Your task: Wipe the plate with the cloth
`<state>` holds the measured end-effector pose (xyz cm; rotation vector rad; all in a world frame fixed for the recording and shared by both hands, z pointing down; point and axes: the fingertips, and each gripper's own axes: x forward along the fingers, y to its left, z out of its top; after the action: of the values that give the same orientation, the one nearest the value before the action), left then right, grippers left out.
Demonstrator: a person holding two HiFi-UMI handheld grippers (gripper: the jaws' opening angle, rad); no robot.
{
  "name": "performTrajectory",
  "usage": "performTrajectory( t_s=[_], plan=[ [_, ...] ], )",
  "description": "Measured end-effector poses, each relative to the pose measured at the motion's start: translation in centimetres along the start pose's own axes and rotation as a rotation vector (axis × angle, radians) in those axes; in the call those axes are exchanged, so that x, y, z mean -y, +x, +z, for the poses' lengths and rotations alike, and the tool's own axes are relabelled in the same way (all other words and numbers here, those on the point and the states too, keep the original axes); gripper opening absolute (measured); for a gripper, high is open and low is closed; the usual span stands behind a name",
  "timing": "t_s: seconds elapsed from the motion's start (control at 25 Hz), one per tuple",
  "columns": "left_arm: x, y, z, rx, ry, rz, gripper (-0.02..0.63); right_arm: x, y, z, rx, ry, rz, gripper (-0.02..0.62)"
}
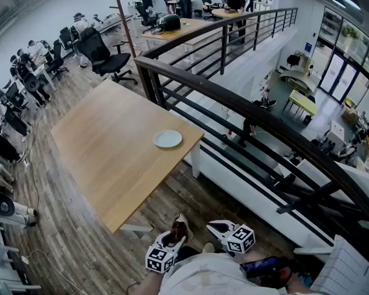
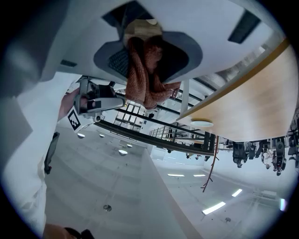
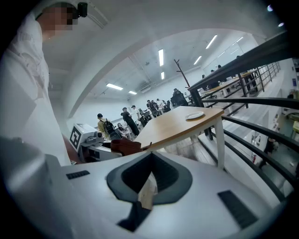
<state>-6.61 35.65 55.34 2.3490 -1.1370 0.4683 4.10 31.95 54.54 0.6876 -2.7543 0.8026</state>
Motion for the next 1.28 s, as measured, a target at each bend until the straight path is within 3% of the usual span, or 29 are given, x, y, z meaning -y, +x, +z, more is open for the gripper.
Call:
performTrajectory(
  t_s=[0.36, 0.64, 1.12, 1.28],
  plan=[
    [0.2, 0.5, 2.2, 0.008, 0.038, -0.011, 0.169, -0.5, -0.2, 0.8, 0.007, -0.012, -0.007, 0.014],
    [0.9, 0.7, 3.3, -0.005, 0.059, -0.01, 0.169, -0.2, -1.4, 3.0, 0.09, 0.007, -0.016, 0.014],
    [2.0, 1.1, 7.1, 0.028, 0.113, -0.049, 0.169, 0.2, -3.4, 6.6, 0.117, -0.058, -0.077, 0.014],
    [-1.1, 0.5, 9.7, 0.061, 0.099, -0.005, 0.17, 1.3, -1.1, 10.0, 0.105, -0.07, -0.076, 0.014]
  ],
)
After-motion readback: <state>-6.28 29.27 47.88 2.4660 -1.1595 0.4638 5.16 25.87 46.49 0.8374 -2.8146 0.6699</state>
